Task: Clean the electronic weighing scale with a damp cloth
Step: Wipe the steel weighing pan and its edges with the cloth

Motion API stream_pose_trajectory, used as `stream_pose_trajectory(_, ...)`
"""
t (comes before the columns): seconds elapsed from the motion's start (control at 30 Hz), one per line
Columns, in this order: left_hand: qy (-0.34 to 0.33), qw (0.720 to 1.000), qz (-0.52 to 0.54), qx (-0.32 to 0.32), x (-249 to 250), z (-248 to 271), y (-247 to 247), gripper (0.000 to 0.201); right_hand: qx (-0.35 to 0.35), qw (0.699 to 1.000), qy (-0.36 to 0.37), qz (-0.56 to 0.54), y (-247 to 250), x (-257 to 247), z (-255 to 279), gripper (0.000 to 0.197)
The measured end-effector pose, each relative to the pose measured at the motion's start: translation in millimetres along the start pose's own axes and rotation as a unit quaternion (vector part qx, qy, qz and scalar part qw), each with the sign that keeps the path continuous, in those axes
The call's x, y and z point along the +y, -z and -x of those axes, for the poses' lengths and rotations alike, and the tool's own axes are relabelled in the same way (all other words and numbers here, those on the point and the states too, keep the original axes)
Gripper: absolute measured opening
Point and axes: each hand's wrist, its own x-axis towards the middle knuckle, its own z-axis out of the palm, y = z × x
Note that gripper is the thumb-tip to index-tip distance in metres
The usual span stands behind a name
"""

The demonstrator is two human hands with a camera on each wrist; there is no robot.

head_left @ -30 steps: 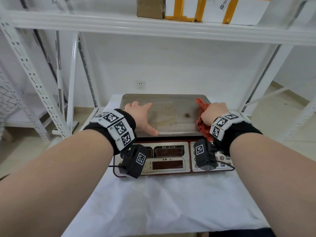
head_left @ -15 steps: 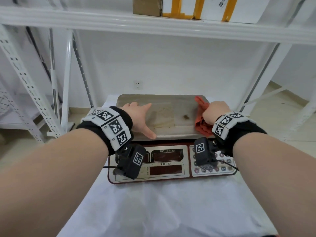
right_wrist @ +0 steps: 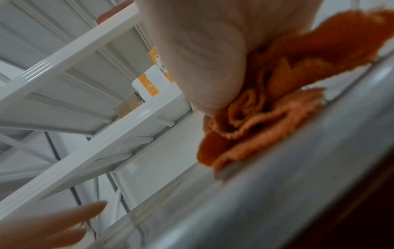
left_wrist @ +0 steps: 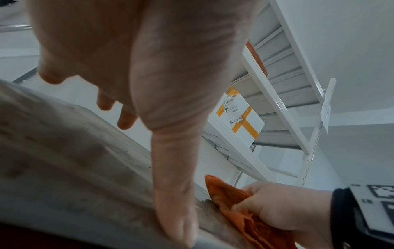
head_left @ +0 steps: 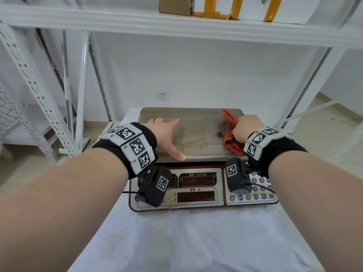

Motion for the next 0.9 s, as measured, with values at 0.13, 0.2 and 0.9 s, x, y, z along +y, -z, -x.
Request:
stream_pose_trajectory(0.13, -0.002, 1.0, 0.008, 0.002, -1, -1, -1, 0.127, -0.031, 0.978, 0.153, 0.142, -9, -10, 0, 0.056)
stream_pose_trajectory(0.2, -0.003, 1.0, 0.013, 0.002, -2, -2, -1, 0.127, -0.062, 0.978, 0.147, 0.135, -6, -18, 2, 0.04)
stream_pose_trajectory(0.9, -0.196, 0.76, 0.618, 0.032, 18, 5, 33, 0.052, -0.106, 0.852, 0.062, -0.509, 34, -44, 20, 0.025)
